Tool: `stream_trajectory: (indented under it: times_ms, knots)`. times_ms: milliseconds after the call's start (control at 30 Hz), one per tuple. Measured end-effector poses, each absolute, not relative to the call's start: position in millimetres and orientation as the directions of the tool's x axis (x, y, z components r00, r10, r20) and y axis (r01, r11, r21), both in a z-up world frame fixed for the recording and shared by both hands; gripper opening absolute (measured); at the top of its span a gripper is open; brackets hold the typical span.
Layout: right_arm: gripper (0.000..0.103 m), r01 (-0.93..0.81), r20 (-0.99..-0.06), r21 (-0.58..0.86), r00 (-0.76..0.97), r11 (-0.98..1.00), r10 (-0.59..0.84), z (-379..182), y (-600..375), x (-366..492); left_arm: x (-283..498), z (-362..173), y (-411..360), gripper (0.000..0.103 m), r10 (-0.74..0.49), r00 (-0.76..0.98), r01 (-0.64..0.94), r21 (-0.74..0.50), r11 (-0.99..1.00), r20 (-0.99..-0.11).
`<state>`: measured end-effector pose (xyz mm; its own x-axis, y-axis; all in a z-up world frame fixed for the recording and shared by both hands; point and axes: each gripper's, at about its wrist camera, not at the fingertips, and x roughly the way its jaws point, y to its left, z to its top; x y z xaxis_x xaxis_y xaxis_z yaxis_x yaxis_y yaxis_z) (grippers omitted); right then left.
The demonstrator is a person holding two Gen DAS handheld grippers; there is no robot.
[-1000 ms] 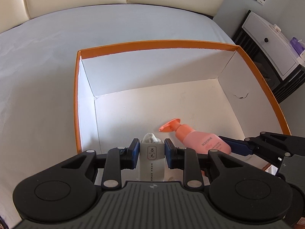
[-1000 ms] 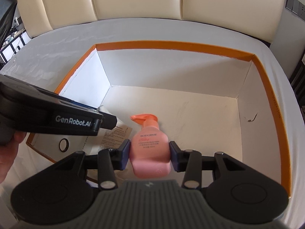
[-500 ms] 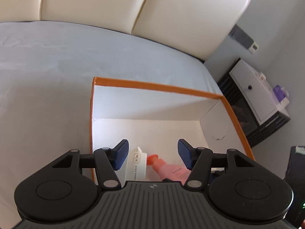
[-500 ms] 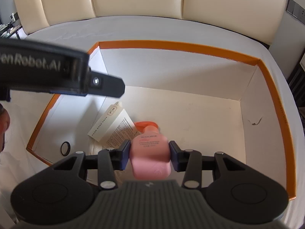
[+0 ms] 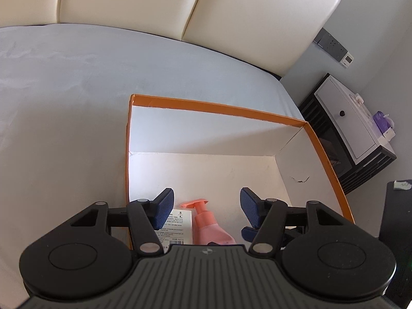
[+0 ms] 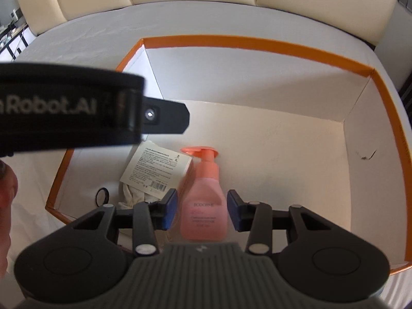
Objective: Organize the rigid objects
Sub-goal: 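Lower the pink pump bottle into the box and open the right gripper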
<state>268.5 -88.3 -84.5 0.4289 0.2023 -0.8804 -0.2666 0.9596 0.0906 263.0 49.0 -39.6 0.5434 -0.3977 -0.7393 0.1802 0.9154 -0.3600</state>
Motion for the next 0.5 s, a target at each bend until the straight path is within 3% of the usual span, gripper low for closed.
stream_trajectory:
  times_ms: [500]
  knots:
    - [0.051,-0.245,-0.804,0.031,0.570,0.969,0.169,-50,-119,232,240,-19,43,0.069,-0.370,0.589,0.204,-0.311,0.928,-0.719]
